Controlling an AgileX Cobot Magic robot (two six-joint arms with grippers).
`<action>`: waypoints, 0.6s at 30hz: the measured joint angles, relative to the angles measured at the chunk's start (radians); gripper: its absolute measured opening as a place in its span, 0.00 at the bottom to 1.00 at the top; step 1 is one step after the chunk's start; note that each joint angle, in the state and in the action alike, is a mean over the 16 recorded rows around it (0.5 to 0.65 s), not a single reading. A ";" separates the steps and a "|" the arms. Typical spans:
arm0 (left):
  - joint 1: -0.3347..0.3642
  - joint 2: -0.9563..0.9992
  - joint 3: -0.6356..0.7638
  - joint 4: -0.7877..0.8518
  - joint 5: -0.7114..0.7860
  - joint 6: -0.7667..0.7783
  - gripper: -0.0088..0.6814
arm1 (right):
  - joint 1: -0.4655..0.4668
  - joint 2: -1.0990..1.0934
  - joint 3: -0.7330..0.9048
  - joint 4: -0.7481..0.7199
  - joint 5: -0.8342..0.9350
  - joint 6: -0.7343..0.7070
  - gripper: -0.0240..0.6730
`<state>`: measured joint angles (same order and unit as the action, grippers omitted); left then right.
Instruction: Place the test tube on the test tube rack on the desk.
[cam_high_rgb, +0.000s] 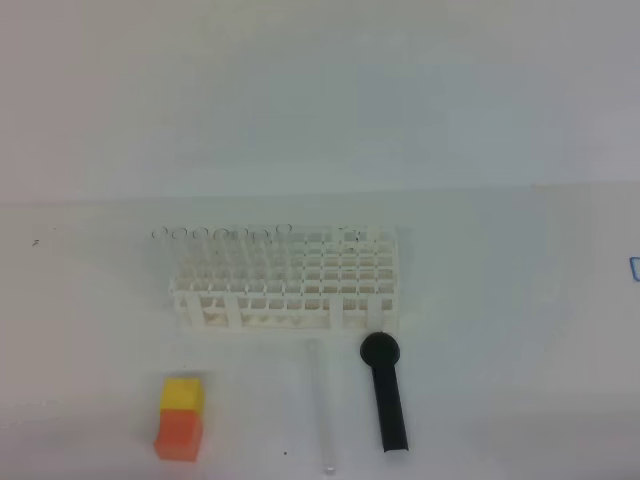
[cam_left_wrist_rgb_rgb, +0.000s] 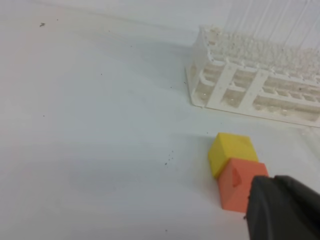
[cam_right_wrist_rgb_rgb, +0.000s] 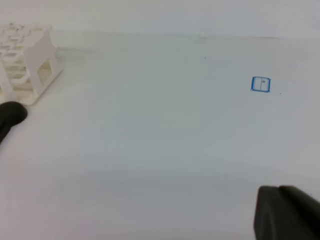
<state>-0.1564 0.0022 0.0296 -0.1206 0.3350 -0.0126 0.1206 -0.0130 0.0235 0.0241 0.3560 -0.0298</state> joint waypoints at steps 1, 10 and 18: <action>0.000 0.000 -0.002 0.003 0.000 0.000 0.01 | 0.000 0.000 0.000 0.000 0.000 0.000 0.03; 0.000 0.000 -0.006 0.028 -0.024 0.000 0.01 | 0.000 0.000 0.000 -0.011 0.000 -0.004 0.03; 0.000 0.000 -0.008 0.038 -0.208 0.000 0.01 | 0.000 0.000 0.002 -0.082 -0.043 -0.025 0.03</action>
<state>-0.1564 0.0022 0.0214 -0.0821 0.1268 -0.0126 0.1206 -0.0130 0.0253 -0.0584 0.3132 -0.0547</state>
